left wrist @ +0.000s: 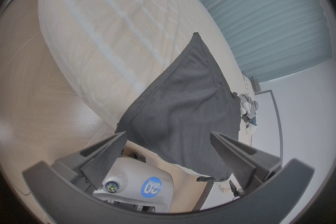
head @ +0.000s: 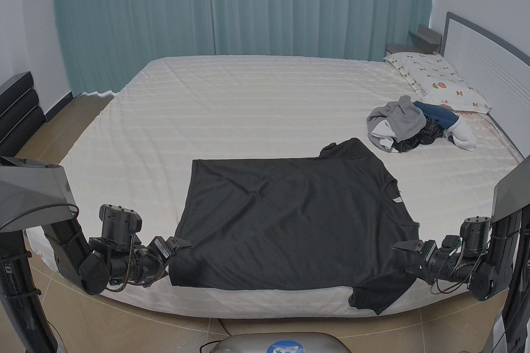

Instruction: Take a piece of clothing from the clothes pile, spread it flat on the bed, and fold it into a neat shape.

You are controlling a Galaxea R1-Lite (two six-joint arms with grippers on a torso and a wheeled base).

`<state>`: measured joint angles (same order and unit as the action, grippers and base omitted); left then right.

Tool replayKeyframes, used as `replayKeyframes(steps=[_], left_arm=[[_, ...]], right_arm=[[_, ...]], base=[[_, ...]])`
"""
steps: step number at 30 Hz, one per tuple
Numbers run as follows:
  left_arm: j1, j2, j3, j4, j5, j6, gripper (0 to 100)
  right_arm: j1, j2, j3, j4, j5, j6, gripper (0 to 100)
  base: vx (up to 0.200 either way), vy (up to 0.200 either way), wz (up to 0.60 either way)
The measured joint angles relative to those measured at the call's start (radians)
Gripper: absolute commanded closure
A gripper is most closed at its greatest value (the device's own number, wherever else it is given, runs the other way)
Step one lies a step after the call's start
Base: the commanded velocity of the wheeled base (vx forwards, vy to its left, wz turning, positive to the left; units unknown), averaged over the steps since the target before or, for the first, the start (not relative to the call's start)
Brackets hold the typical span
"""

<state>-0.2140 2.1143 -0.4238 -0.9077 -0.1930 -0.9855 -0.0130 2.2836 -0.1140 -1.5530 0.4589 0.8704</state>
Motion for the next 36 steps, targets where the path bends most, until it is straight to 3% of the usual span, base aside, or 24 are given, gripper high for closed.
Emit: replayKeyframes(steps=[9,24,30,36], left_arm=[[-0.015,-0.007,0.002,0.0,0.0,-0.003,0],[-0.024,-0.012,-0.033,0.0,0.011,0.018,0],[0.009,-0.011,-0.051,0.005,0.012,0.145,0],[0.056,0.008,-0.042,0.008,-0.027,0.429,0]], right_arm=[[0.013,0.017,0.008,0.0,0.0,-0.002,0],[0.018,0.023,0.009,0.0,0.0,-0.003,0],[0.019,0.024,0.011,0.0,-0.001,-0.005,0],[0.022,0.026,0.013,0.0,-0.004,-0.006,0]], base=[[0.0,-0.2,0.0],[0.0,0.0,0.0],[0.0,0.0,0.0],[0.0,0.0,0.0]])
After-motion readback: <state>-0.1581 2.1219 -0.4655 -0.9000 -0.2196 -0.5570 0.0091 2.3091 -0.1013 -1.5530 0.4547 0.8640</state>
